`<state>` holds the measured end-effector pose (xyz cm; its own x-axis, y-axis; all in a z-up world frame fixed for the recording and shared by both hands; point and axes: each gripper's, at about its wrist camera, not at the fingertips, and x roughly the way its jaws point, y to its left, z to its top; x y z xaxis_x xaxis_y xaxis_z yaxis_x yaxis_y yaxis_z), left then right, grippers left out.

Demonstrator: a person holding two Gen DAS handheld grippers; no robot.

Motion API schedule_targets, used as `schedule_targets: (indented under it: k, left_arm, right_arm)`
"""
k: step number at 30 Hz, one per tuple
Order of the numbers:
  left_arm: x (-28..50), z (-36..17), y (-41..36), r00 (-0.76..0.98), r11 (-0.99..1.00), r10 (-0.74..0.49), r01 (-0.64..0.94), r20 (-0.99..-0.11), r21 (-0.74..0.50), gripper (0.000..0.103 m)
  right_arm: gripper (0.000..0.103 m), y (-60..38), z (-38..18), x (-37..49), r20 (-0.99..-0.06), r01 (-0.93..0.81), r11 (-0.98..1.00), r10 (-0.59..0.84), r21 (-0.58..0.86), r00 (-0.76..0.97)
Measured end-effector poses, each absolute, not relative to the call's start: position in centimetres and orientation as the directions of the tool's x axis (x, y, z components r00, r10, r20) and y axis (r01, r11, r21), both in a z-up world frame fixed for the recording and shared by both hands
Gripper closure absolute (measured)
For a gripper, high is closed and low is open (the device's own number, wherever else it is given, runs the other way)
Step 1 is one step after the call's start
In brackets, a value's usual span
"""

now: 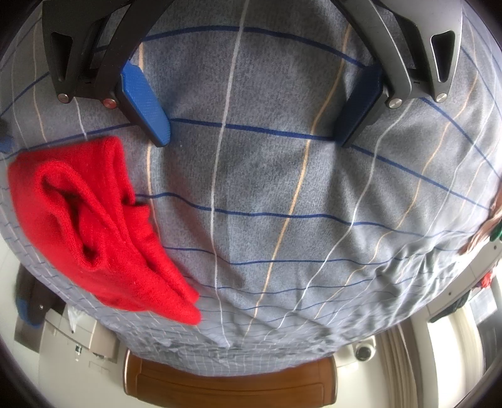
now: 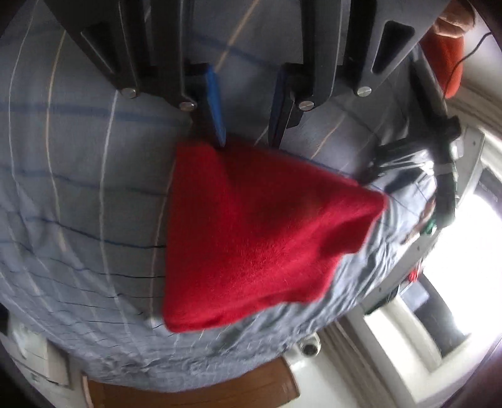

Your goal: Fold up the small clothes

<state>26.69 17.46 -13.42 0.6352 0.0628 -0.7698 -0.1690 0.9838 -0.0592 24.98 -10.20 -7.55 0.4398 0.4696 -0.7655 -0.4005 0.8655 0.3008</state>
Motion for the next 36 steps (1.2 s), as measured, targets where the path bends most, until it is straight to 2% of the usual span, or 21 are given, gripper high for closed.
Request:
schedule_targets:
  k: [1, 2, 5, 15, 28, 33, 35, 36]
  left_arm:
    - [26.7, -13.4, 17.5, 0.635, 0.984, 0.063, -0.169, -0.77, -0.059, 0.0]
    - [26.7, -13.4, 17.5, 0.635, 0.984, 0.064, -0.169, -0.77, -0.058, 0.0]
    - [26.7, -13.4, 17.5, 0.635, 0.984, 0.063, -0.169, -0.77, -0.059, 0.0]
    - [26.7, -13.4, 17.4, 0.635, 0.984, 0.064, -0.169, -0.77, -0.058, 0.0]
    - [27.2, -13.4, 17.6, 0.615, 0.985, 0.043, -0.16, -0.787, -0.071, 0.0]
    - [26.5, -12.5, 18.7, 0.548, 0.978, -0.068, -0.129, -0.833, -0.165, 0.0]
    - [25.6, -11.2, 19.5, 0.528, 0.961, -0.16, -0.108, -0.834, -0.253, 0.001]
    - [25.0, -10.2, 20.1, 0.549, 0.938, -0.23, -0.094, -0.804, -0.333, 0.001]
  right_arm:
    - [0.054, -10.8, -7.0, 23.7, -0.746, -0.405, 0.866, 0.472, 0.294, 0.469]
    - [0.047, -11.0, -6.6, 22.8, -0.735, -0.41, 0.868, 0.469, 0.28, 0.49]
    - [0.04, -12.7, -5.8, 19.1, -0.703, -0.412, 0.889, 0.425, 0.202, 0.571]
    - [0.038, -19.2, -7.6, 14.7, -0.699, -0.285, 0.931, 0.359, 0.226, 0.618]
    - [0.021, -17.4, -9.2, 13.9, -0.689, -0.312, 0.941, 0.314, 0.133, 0.653]
    - [0.019, -17.5, -9.3, 13.9, -0.694, -0.323, 0.936, 0.327, 0.143, 0.641]
    - [0.019, -17.7, -8.6, 14.1, -0.702, -0.32, 0.934, 0.333, 0.157, 0.629]
    - [0.019, -18.1, -7.9, 14.4, -0.693, -0.318, 0.929, 0.358, 0.192, 0.626]
